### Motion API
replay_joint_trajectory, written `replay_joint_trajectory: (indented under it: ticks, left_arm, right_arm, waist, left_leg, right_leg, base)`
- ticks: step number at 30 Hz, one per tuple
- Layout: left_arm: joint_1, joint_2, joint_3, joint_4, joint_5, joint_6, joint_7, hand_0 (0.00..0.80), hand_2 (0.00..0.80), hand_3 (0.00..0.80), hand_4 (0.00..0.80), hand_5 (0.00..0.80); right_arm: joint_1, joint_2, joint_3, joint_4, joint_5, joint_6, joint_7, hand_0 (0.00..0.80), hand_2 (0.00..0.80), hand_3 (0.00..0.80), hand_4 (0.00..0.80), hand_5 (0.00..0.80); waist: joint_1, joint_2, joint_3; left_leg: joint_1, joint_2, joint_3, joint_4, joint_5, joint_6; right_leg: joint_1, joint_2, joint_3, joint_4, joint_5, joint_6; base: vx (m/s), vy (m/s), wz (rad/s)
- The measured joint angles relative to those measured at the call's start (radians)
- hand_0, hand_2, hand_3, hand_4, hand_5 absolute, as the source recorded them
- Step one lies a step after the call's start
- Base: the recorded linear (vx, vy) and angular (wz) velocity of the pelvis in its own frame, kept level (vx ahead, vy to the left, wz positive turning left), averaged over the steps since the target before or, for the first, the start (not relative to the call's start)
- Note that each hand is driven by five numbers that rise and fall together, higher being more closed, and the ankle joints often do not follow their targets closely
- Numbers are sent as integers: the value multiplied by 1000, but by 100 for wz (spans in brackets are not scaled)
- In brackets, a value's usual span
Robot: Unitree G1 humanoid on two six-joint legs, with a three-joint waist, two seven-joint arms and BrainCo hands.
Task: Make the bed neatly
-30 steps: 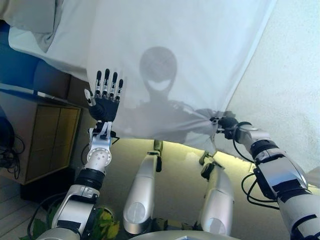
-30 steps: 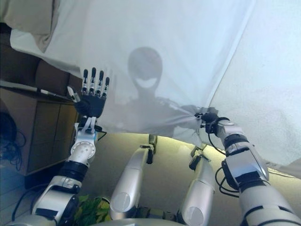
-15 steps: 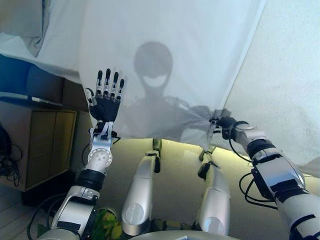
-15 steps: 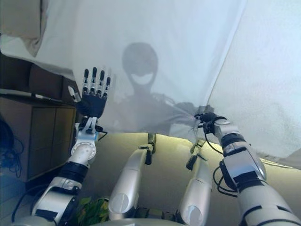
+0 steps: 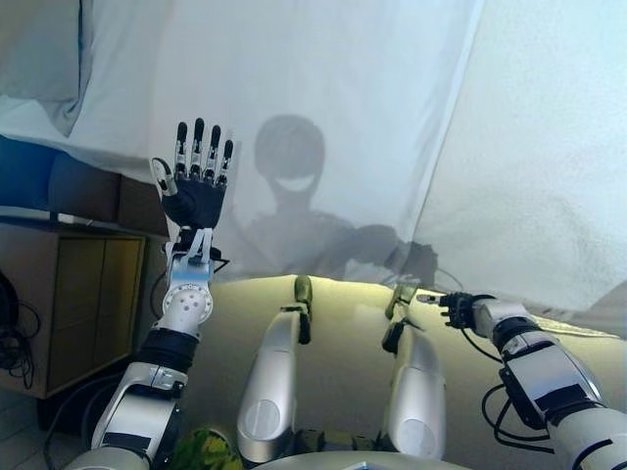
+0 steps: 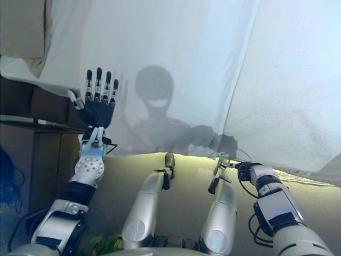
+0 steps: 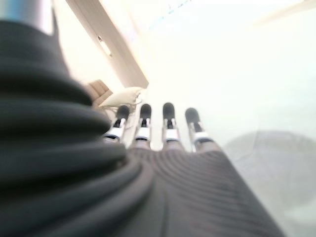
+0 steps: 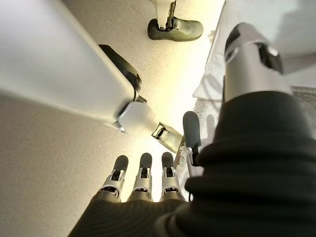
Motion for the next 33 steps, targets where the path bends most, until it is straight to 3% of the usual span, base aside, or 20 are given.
replay_joint_trajectory:
  ticks: [7,12,17,21,26,33]
  left_arm:
    - [35,40,80,21,0,9,6,0,0,0,0,0]
    - [118,76,148,118,21,45,13,0,0,0,0,0]
    - [265,82,192,231,121,90,25,0,0,0,0,0]
    - [357,74,206,349,211,140,22,0,0,0,0,0]
    - [443,50,227,472,335,180,15,0,0,0,0,0]
    - [456,-4,166,812,688,192,59,0,0,0,0,0]
  right_arm:
    - [131,1,-10,-55,0,-13,21,0,0,0,0,0]
    - [297,9,-26,-164,1,-60,49,0,0,0,0,0]
    - [501,51,-69,-276,-9,-98,94,0,0,0,0,0]
    - [631,86,-97,-276,-12,-99,149,0,0,0,0,0]
    - [728,138,-147,-240,-4,-103,155,0,0,0,0,0]
    - [745,178,-244,-84,72,-197,105,0,0,0,0,0]
  waist:
    - [-1,-41,-1]
    - [-4,-84,-24]
    - [-41,-146,-154]
    - [-63,-144,-284]
    - [-87,-124,-389]
    - [-87,-90,-454]
  left_leg:
    - [183,27,17,-32,-25,-6]
    - [321,58,41,-81,-37,-23]
    - [453,66,79,-175,-37,-50]
    - [557,59,105,-281,-25,-64]
    - [658,51,120,-436,23,-77]
    - [727,50,132,-535,61,-81]
  right_leg:
    - [194,22,-13,-87,5,1]
    - [330,53,-38,-154,4,-1]
    - [428,78,-26,-215,17,-1]
    - [487,92,-15,-257,8,6]
    - [537,112,-3,-305,1,12]
    - [565,125,-5,-333,-1,16]
  base:
    - [73,-83,-12]
    - [124,-66,-17]
    - [206,-3,-18]
    - [187,19,-17]
    - [119,9,-10]
    - [53,-5,-3]
